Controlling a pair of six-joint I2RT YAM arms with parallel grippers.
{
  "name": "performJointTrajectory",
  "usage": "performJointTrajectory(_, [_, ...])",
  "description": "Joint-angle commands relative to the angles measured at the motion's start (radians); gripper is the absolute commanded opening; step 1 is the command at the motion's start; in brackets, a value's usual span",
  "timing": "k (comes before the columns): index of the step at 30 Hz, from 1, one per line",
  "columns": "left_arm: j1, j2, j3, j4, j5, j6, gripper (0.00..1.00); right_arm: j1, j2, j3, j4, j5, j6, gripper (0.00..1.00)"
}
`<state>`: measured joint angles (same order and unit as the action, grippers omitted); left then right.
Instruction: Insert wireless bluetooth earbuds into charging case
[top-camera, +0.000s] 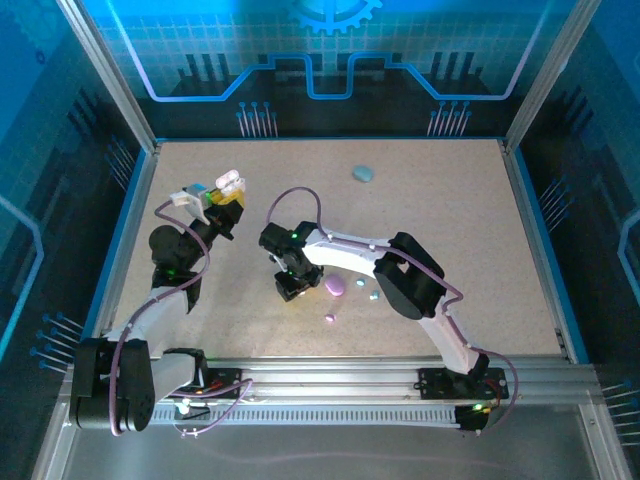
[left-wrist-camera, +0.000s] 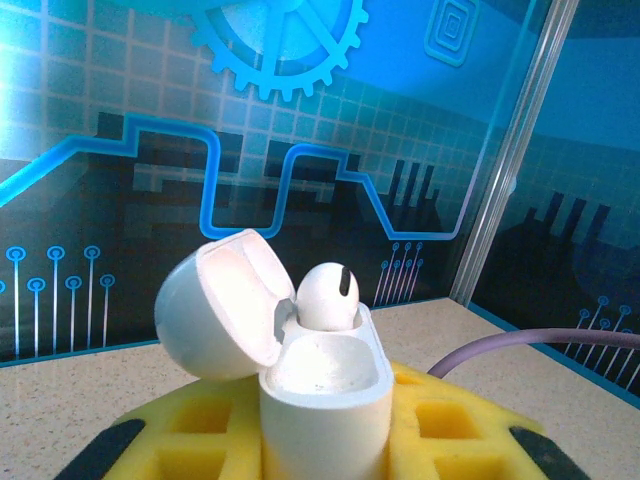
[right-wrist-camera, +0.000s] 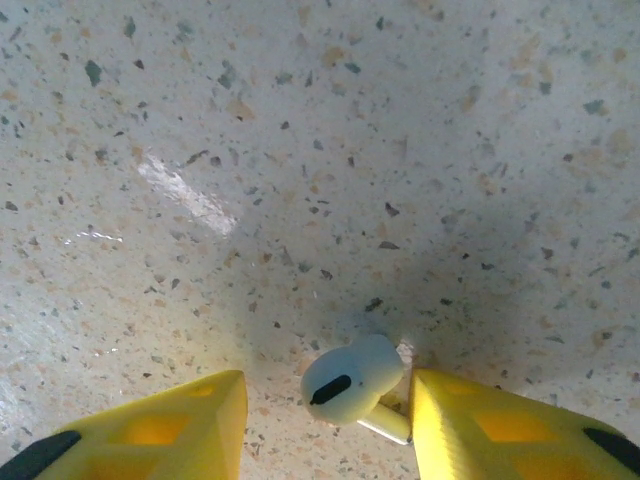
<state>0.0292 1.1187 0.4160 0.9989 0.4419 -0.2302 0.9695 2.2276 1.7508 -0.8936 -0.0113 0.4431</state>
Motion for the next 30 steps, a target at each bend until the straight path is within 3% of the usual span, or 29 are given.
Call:
performJointTrajectory(1, [0.01, -0.015, -0.009, 0.023, 0.023, -0.001, 0.21, 0.012, -0.045, -0.008, -0.033, -0.037, 0.03, 0.47])
performJointTrajectory(9, [0.009, -0.016, -0.01, 0.024, 0.022, 0.001, 0.21, 0.011, -0.072, 0.019, -0.033, -0.028, 0.048, 0.46])
performJointTrajectory(13, [0.009, -0.017, -0.011, 0.023, 0.021, 0.002, 0.21, 0.011, -0.077, 0.042, -0.058, 0.055, 0.056, 0.47])
performJointTrajectory(20, [0.01, -0.018, -0.011, 0.023, 0.023, 0.001, 0.21, 0.011, -0.004, 0.108, -0.083, 0.094, -0.073, 0.5])
performJointTrajectory(30, [0.01, -0.017, -0.01, 0.02, 0.021, 0.006, 0.21, 0.009, 0.07, 0.159, -0.117, 0.043, -0.144, 0.52])
